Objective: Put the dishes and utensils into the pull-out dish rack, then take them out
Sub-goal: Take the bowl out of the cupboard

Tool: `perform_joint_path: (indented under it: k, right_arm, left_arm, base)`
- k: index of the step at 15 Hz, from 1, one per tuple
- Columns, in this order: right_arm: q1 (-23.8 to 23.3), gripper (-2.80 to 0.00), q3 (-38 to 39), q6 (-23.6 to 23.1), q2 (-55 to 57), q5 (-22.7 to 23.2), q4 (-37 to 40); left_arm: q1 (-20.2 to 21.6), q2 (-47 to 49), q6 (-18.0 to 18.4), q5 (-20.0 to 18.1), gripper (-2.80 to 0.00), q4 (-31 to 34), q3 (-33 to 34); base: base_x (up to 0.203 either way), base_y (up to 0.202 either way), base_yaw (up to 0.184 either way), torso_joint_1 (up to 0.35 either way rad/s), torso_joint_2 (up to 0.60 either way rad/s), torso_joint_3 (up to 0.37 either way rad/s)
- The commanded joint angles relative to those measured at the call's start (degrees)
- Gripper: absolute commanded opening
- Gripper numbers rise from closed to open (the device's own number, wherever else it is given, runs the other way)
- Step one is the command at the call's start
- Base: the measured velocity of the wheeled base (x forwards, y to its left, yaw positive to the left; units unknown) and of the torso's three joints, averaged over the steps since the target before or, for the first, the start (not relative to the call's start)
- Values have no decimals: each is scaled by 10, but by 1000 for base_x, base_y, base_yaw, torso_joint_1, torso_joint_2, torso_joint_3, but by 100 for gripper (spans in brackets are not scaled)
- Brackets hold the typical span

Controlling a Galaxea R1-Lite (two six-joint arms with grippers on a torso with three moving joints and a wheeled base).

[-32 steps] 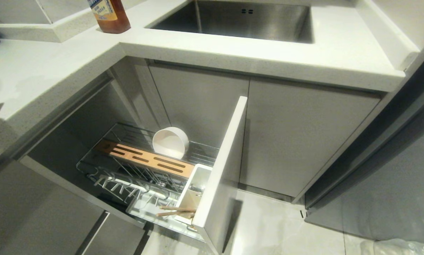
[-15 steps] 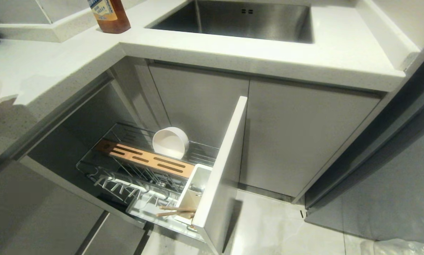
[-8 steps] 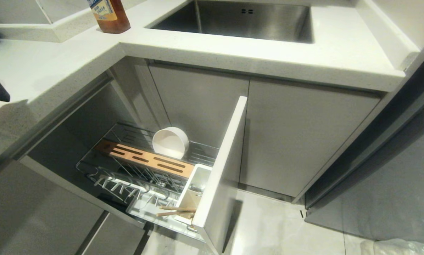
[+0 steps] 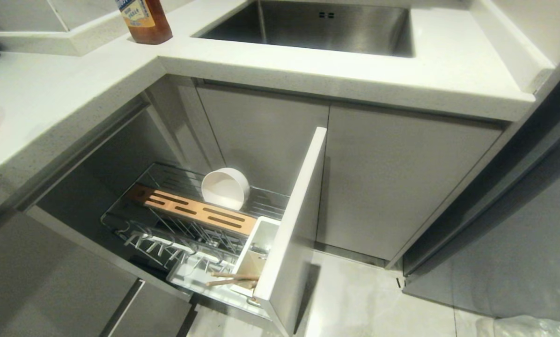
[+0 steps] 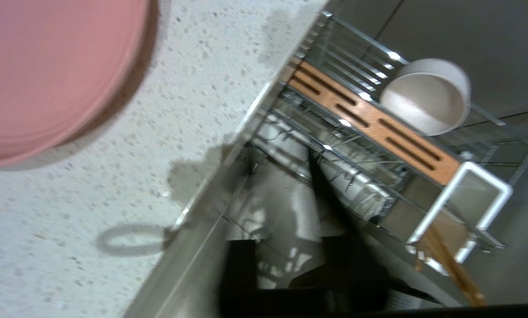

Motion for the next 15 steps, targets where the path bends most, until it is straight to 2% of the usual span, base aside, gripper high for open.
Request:
perform_joint_path:
  k: [1,3,6,9,10,12,15]
  right_arm:
    - [0,-280,0,0,0,0,0]
    - [0,-280,0,0,0,0,0]
    - [0,-280,0,0,0,0,0]
    - [0,-280,0,0,0,0,0]
    - [0,-280,0,0,0,0,0]
    - [0,-280,0,0,0,0,0]
    - [0,-280,0,0,0,0,0]
  left_arm:
    - [-10,-47,-15,-10,-280,-22,36]
    - [-27,-77,-39,-63,-280,-57,66]
    - [-96,-91,-94,-142,-280,-63,94]
    - [-100,-83,-174,-212,-280,-67,130]
    - [-100,-77,-200,-218,-280,-74,138]
    - [-100,-56,-279,-220,-280,-116,166]
    - [-104,-26,-313,-218,-280,-176,224]
  base:
    - [0,0,0,0,0,0]
    - [0,0,0,0,0,0]
    - [0,0,0,0,0,0]
    - [0,0,0,0,0,0]
    - [0,0,0,0,0,0]
    - [0,0,0,0,0,0]
    - [0,0,0,0,0,0]
